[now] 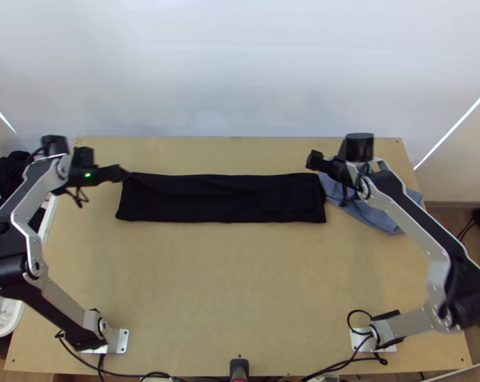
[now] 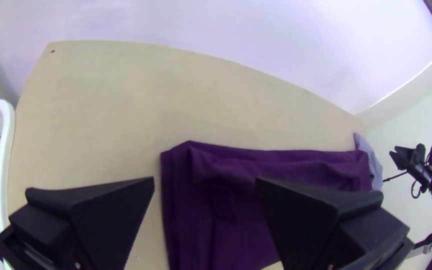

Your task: Fold the t-shirt

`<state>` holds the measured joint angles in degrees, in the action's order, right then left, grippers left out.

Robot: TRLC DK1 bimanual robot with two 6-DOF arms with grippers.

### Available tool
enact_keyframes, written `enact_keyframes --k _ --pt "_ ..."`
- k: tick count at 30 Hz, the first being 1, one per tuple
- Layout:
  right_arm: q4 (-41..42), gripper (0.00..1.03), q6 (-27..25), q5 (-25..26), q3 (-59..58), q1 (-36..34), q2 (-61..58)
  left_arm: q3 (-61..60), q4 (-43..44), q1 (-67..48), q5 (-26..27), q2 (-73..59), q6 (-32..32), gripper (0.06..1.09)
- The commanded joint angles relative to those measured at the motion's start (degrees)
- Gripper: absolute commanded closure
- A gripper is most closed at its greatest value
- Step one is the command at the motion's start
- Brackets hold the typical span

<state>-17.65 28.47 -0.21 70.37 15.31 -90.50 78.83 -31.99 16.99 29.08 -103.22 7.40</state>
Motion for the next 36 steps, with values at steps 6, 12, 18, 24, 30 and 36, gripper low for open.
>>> enact_keyframes --k 6,12,18,24,30,36 --pt "-8.0 0.04 1.0 -0.1 -6.8 1.4 10.9 -10.1 -2.0 10.3 5.0 5.4 14.9 0.1" --pt "-10.0 0.04 3.2 -0.1 -5.9 3.3 11.4 -12.8 -2.9 9.7 10.1 4.5 17.6 0.1" --pt "-12.2 0.04 3.8 -0.1 -4.9 2.8 12.1 -11.7 -2.7 8.6 14.2 0.9 17.6 0.1" --pt "-13.8 0.04 3.8 -0.1 -5.4 2.4 14.1 -9.0 -1.9 8.2 14.4 -3.4 18.0 0.1" --pt "-14.3 0.04 4.5 -0.1 -6.1 2.1 14.9 -7.5 0.0 8.1 14.3 -5.9 17.7 0.1" --pt "-14.3 0.04 5.1 -0.1 -6.1 2.3 15.3 -6.6 0.0 7.4 14.2 -8.1 16.9 0.1"
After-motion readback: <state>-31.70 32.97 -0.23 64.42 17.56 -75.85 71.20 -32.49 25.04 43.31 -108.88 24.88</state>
